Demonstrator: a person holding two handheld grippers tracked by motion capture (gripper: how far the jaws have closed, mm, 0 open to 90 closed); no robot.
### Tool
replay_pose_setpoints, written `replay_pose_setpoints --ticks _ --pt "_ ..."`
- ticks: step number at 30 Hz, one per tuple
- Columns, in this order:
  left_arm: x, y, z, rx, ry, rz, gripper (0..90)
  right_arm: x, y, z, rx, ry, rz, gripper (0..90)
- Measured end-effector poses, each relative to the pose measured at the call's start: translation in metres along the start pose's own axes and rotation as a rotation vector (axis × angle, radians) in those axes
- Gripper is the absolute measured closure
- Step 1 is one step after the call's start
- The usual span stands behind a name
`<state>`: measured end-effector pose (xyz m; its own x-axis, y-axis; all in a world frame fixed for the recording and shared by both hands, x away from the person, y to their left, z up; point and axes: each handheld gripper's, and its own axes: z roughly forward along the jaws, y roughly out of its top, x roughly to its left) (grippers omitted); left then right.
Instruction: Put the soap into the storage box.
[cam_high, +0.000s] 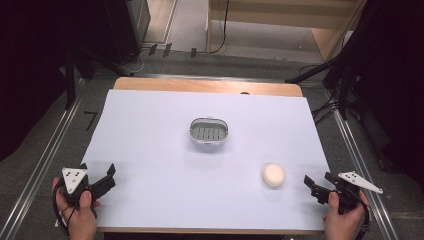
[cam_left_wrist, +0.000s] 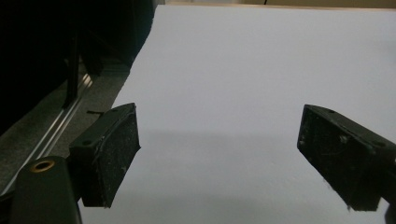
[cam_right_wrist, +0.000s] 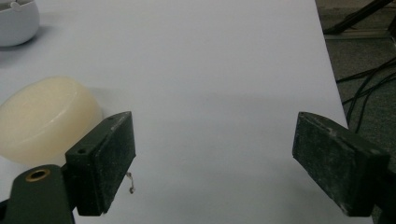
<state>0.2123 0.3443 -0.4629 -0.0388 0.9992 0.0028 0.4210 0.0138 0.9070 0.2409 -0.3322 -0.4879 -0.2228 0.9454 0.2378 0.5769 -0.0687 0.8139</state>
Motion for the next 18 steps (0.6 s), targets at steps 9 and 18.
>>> replay_pose_setpoints --ticks 9,18 --pt "0.001 0.000 0.000 0.007 0.001 -0.006 13.9 0.003 0.005 -0.001 0.055 0.004 -0.051 13.8" --pt "-0.001 0.001 0.003 0.032 0.011 0.007 13.9 0.014 0.022 -0.007 0.174 0.136 -0.084 14.5"
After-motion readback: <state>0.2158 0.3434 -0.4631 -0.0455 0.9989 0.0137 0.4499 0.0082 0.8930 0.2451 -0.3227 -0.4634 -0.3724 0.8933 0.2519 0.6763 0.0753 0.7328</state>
